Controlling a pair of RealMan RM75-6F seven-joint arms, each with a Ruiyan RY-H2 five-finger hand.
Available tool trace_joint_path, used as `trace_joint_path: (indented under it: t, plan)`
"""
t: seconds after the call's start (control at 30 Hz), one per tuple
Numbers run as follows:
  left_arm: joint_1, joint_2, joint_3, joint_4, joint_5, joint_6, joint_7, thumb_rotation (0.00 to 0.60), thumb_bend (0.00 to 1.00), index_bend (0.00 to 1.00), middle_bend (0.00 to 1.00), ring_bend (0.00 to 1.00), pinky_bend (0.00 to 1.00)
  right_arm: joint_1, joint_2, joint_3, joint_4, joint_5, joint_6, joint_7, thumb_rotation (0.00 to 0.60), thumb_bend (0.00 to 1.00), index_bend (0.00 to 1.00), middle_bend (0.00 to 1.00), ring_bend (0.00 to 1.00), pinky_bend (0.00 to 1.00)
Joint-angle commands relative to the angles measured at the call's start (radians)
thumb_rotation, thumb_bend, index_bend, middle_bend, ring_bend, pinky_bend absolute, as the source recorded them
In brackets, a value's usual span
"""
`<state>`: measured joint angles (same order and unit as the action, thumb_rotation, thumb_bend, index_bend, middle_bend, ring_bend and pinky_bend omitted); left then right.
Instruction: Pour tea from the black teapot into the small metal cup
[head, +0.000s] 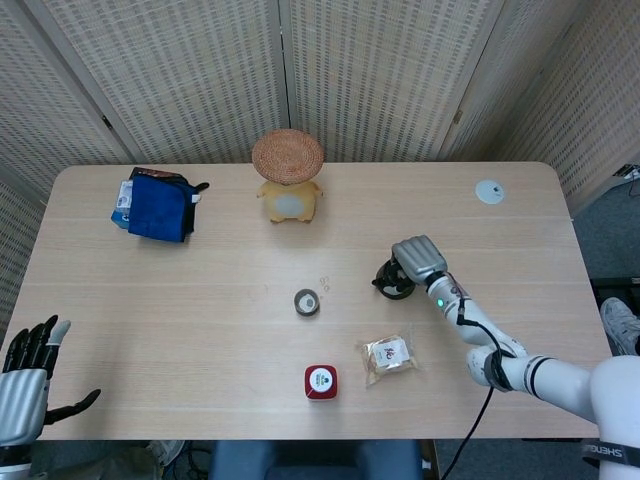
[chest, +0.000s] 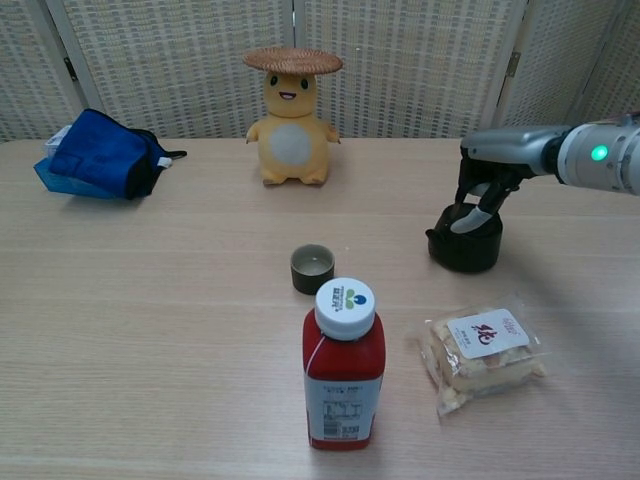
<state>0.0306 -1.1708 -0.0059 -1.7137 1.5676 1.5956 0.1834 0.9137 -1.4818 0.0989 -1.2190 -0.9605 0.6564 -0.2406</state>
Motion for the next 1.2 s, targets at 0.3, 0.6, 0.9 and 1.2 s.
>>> trace_joint_path:
  t: [0.3,0.6,0.9,1.2]
  plan:
    - [0.01,0.004,0.004,0.006,0.002,0.015,-0.011,0.499,0.01,0.0,0.0,0.0,0.0,0.009,0.01,-0.005,-0.046,0.087,0.013,-0.085,0.421,0.0,0.57,0.54,0.46,0.35]
    - [0.0,0.01,-0.003,0.006,0.003,0.008,-0.016,0.498,0.01,0.0,0.0,0.0,0.0,-0.029,0.076,0.018,-0.133,0.089,0.088,-0.066,0.42,0.0,0.25,0.28,0.2,0.21]
    - [-0.022,0.016,-0.016,0.007,-0.008,-0.018,-0.02,0.5,0.01,0.0,0.0,0.0,0.0,-0.173,0.202,0.0,-0.31,0.033,0.304,-0.038,0.483,0.0,0.15,0.18,0.12,0.16]
    - [-0.055,0.008,-0.03,0.012,-0.012,-0.053,-0.022,0.5,0.01,0.0,0.0,0.0,0.0,-0.39,0.333,-0.075,-0.52,-0.104,0.597,-0.026,0.583,0.0,0.15,0.18,0.12,0.16]
